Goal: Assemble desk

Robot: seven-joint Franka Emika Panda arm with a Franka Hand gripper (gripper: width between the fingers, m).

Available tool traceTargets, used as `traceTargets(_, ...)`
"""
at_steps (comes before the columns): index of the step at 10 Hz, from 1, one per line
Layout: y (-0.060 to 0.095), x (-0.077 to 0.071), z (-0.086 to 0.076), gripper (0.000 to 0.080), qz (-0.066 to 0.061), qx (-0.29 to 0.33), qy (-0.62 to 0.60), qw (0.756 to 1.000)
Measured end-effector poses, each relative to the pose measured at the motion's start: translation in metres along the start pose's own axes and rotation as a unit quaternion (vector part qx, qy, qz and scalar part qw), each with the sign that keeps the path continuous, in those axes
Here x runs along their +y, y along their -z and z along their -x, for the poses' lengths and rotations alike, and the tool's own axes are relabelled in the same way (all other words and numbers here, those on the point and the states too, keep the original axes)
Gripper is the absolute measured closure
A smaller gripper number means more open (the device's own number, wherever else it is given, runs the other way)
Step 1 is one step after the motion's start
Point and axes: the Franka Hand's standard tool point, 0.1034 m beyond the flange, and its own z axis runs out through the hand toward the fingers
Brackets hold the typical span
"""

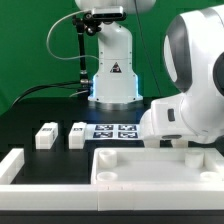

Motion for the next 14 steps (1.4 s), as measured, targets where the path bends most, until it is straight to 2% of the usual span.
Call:
traceTargets(2,-0.02,-0.003,0.002,0.015,0.004,-0.014,-0.001,1.0)
traceTargets(3,-0.024,-0.005,0.004,0.015,0.006,-0.023,-0.002,1.0)
traceTargets(5,-0.027,-0.003,0.011,0.015,0.009,-0.039,-0.001,0.999)
traceTargets(8,-0.027,-0.003,0.011,0.0162,0.009,-0.039,0.003,0.999)
traceTargets(10,-0.027,-0.004,0.011,0.0517,0.01,-0.039,0.003,0.999)
traceTargets(14,-0.027,-0.004,0.011,0.0512,0.01,-0.039,0.003,0.999)
